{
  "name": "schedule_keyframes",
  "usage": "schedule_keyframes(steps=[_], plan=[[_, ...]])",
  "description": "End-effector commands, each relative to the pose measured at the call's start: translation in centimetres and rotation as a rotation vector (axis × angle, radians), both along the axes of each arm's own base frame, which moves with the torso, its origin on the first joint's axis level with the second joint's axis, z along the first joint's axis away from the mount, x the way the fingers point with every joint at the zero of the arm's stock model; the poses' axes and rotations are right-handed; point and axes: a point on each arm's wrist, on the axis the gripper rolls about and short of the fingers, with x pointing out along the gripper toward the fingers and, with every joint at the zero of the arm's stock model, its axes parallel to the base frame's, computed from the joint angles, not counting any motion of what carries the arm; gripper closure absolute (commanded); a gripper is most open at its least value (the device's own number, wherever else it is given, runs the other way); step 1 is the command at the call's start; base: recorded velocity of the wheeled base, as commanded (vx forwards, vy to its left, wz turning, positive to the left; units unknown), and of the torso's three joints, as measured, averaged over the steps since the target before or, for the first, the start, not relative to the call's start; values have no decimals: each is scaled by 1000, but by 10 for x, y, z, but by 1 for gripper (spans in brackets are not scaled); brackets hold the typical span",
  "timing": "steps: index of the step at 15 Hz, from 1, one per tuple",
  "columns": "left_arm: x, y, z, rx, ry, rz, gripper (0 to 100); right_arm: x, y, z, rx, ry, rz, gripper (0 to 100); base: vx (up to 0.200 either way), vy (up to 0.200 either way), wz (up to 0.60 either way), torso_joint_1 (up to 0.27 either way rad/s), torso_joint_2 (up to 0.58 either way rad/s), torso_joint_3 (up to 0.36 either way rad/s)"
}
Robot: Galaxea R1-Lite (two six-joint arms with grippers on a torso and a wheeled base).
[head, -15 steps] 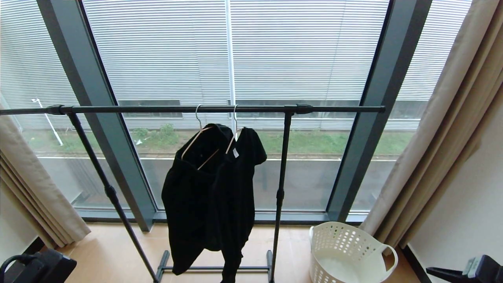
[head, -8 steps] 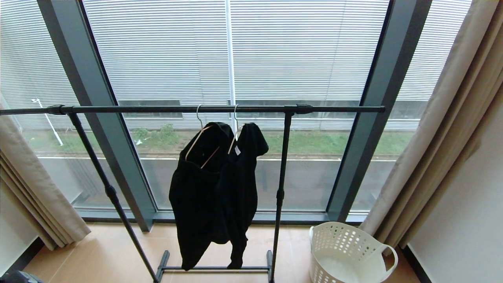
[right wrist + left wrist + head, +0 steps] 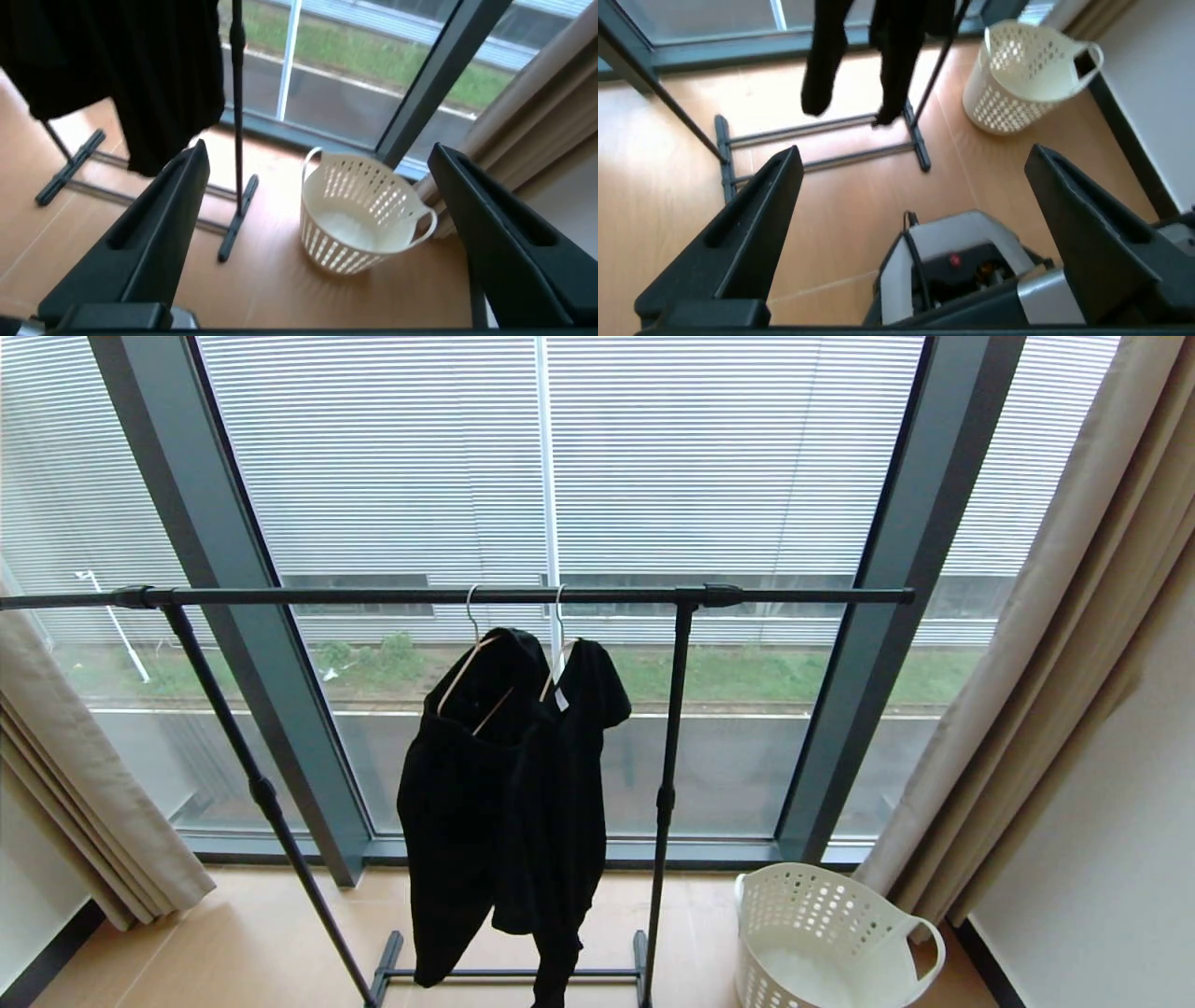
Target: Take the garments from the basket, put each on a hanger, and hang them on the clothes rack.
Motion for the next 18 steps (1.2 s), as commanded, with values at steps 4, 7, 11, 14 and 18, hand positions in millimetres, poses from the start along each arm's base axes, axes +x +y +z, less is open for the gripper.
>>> schedule_keyframes(steps=[4, 7, 11, 14, 18], plan=[[-23, 11, -5, 121, -212, 53, 0, -8, 1, -1, -3, -96, -50, 0, 0, 0, 0, 0, 0, 0], [-27, 11, -5, 140, -249, 234, 0, -8, 1, -1, -4, -96, -54, 0, 0, 0, 0, 0, 0, 0], [-42, 10, -7, 140, -436, 390, 0, -11, 2, -1, -3, -152, -115, 0, 0, 0, 0, 0, 0, 0], [-47, 10, -9, 91, -495, 323, 0, -11, 4, -1, 2, -158, -240, 0, 0, 0, 0, 0, 0, 0], [-47, 9, -9, 89, -495, 317, 0, -18, 9, -3, 40, -248, -180, 0, 0, 0, 0, 0, 0, 0]])
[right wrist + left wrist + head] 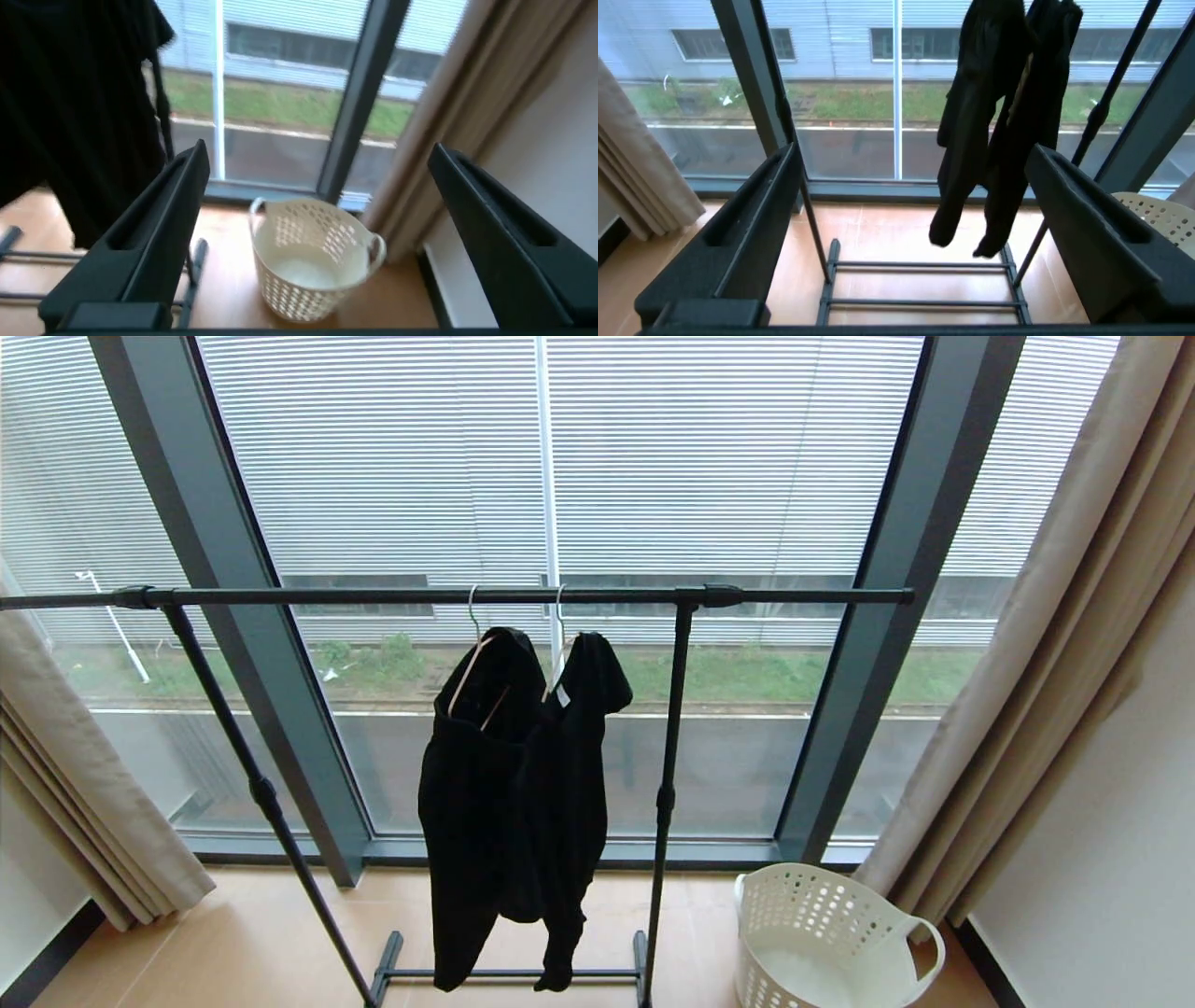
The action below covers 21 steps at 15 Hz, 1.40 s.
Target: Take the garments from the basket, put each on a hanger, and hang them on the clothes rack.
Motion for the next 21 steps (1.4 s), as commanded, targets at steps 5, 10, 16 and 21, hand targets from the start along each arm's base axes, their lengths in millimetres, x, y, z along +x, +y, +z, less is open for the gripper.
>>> schedule_keyframes(steps=[5, 10, 16, 21], plan=[[-1, 0, 0, -3, -13, 3, 0, -3, 2, 0, 12, -38, 24, 0, 0, 0, 0, 0, 0, 0], [-1, 0, 0, -35, -17, 4, 0, 9, 2, 3, 152, 144, 335, 0, 0, 0, 0, 0, 0, 0], [-1, 0, 0, -37, -18, 5, 0, -6, -4, 2, 106, -46, 350, 0, 0, 0, 0, 0, 0, 0], [-1, 0, 0, -37, -18, 5, 0, -4, -12, -1, 1, -24, -13, 0, 0, 0, 0, 0, 0, 0]])
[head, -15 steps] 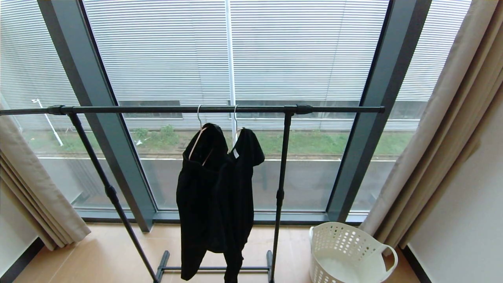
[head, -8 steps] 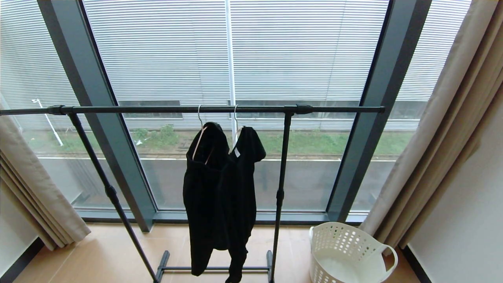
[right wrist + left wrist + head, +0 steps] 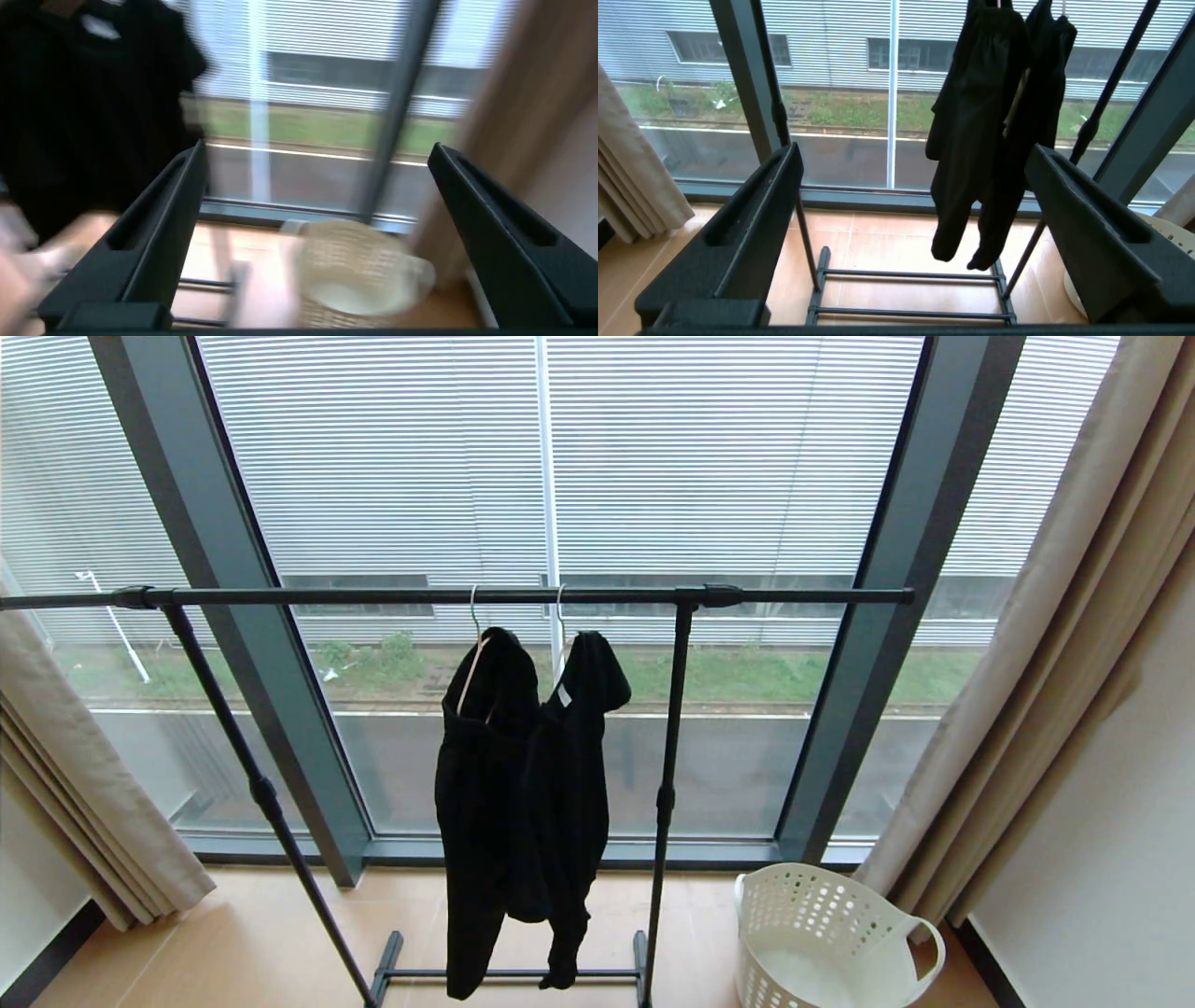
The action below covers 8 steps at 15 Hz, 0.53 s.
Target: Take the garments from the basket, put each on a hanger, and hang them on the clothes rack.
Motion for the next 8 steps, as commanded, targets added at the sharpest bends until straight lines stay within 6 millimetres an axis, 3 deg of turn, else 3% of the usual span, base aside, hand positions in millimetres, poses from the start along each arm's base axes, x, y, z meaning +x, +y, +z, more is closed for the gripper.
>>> schedule_keyframes(steps=[1, 8], plan=[[0, 0, 0, 0, 2, 1, 0, -1, 1, -1, -1, -3, 63, 0, 0, 0, 0, 0, 0, 0], [0, 0, 0, 0, 2, 1, 0, -1, 1, -1, -1, -4, 66, 0, 0, 0, 0, 0, 0, 0]])
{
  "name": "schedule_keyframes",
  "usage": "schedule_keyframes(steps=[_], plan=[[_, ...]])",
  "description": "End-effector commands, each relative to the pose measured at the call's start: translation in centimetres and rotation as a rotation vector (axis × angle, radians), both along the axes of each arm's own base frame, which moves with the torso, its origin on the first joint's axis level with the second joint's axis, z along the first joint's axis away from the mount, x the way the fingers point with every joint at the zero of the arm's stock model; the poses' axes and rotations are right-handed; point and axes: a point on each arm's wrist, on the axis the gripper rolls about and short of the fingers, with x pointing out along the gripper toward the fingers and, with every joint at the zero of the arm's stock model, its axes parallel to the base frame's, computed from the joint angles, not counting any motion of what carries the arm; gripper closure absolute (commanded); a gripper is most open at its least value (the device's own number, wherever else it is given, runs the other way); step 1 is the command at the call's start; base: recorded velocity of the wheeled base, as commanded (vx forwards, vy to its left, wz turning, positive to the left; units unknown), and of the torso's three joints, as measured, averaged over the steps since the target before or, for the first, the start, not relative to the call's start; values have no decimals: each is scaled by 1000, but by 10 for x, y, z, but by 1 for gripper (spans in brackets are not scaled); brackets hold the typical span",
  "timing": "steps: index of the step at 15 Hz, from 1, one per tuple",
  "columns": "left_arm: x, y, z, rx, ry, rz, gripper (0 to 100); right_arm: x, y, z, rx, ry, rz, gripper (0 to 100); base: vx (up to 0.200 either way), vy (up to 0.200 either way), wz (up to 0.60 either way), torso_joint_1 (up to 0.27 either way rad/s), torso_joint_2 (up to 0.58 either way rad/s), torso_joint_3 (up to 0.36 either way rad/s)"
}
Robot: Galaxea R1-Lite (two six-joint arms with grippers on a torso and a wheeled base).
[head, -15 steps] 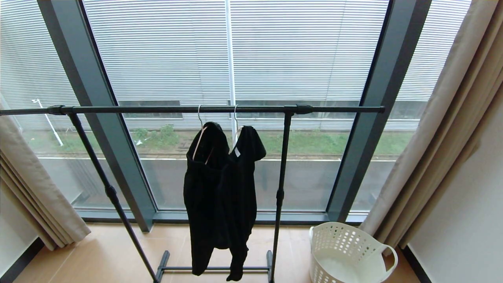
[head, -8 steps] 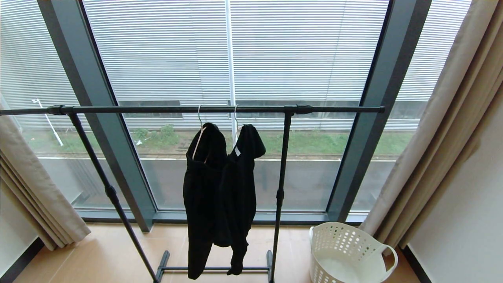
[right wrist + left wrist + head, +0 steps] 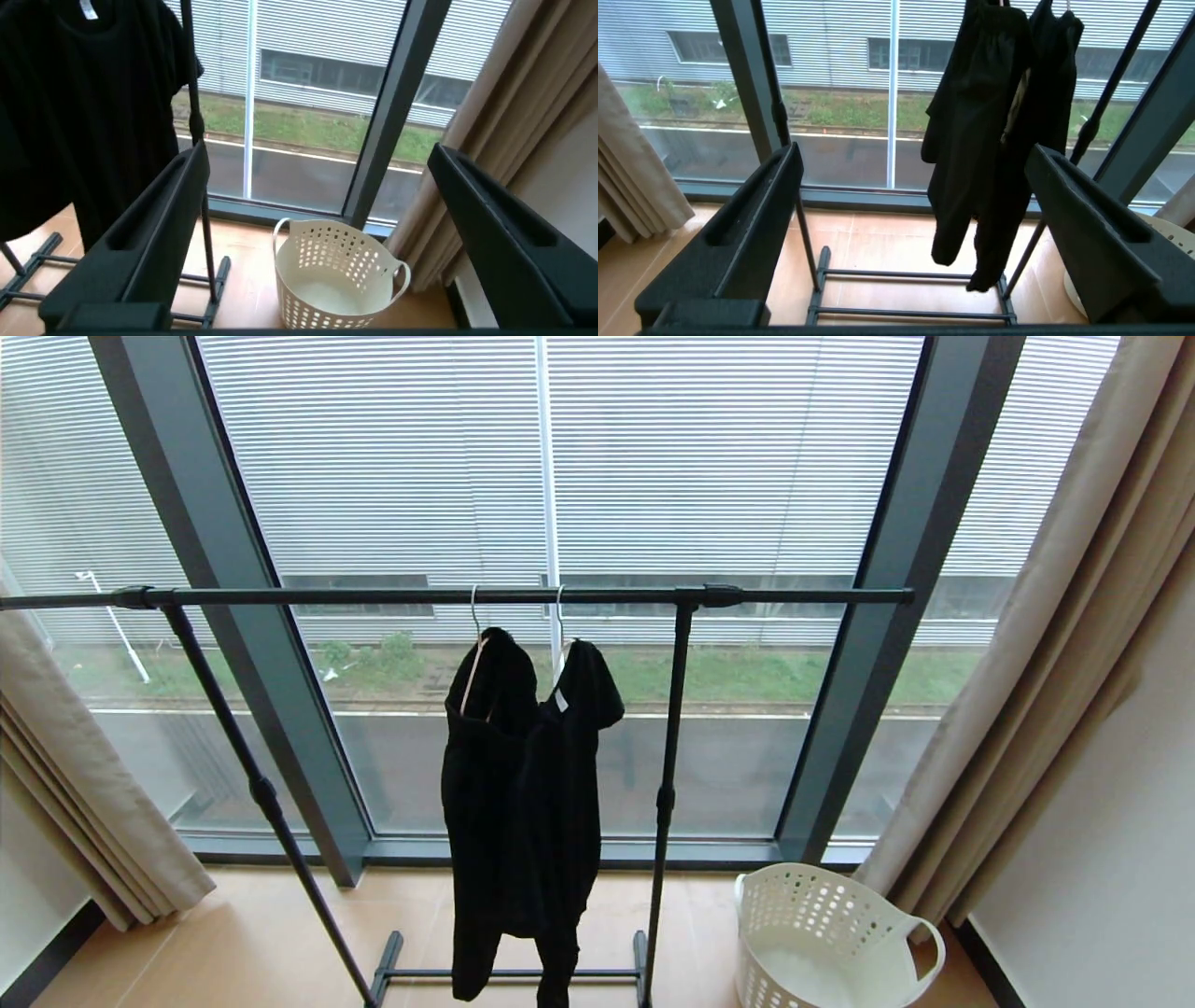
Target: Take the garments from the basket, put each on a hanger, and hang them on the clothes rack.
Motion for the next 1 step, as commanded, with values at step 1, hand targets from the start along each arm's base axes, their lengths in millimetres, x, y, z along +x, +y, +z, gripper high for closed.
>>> schedule_keyframes(steps=[1], plan=[[0, 0, 0, 0, 3, 1, 0, 0, 0, 0, 0, 2, -4, 0, 0, 0, 0, 0, 0, 0]])
